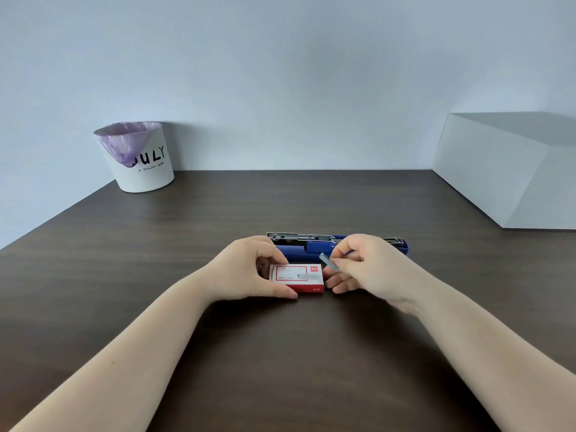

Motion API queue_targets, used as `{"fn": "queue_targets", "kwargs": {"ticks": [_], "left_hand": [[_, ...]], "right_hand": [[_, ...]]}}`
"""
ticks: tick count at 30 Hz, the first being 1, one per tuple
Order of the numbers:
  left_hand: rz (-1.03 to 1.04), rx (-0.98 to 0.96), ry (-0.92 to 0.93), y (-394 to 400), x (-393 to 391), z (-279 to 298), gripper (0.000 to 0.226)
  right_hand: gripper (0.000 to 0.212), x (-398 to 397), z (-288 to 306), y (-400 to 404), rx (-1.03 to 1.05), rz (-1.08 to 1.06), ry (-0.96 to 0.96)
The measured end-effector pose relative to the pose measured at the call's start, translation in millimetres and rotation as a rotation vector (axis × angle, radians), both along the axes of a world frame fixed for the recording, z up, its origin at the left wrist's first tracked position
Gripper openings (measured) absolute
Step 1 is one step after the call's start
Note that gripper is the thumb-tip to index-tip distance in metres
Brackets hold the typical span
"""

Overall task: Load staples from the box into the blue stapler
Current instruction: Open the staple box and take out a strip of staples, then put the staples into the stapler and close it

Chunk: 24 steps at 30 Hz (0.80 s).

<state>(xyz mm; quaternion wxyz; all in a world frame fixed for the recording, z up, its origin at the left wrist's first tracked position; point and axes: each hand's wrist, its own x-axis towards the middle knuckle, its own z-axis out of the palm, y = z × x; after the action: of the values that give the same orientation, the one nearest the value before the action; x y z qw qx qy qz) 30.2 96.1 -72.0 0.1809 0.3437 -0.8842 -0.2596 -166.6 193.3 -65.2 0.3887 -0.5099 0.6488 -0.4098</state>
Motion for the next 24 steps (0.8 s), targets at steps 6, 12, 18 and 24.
{"fn": "queue_targets", "kwargs": {"ticks": [6, 12, 18, 24], "left_hand": [[0.006, 0.015, -0.005, 0, -1, 0, 0.039], [0.006, 0.02, 0.002, 1, 0, 0, 0.04], [-0.007, 0.011, 0.003, 0, 1, -1, 0.041], [-0.019, 0.004, 0.0, -1, 1, -2, 0.043]], "right_hand": [[0.01, -4, 6, 2, -0.048, -0.118, -0.079], [0.02, -13, 14, 3, -0.026, -0.235, -0.369], [0.029, -21, 18, 4, 0.032, -0.275, -0.775], [0.025, -23, 18, 4, -0.009, -0.248, -0.963]]}}
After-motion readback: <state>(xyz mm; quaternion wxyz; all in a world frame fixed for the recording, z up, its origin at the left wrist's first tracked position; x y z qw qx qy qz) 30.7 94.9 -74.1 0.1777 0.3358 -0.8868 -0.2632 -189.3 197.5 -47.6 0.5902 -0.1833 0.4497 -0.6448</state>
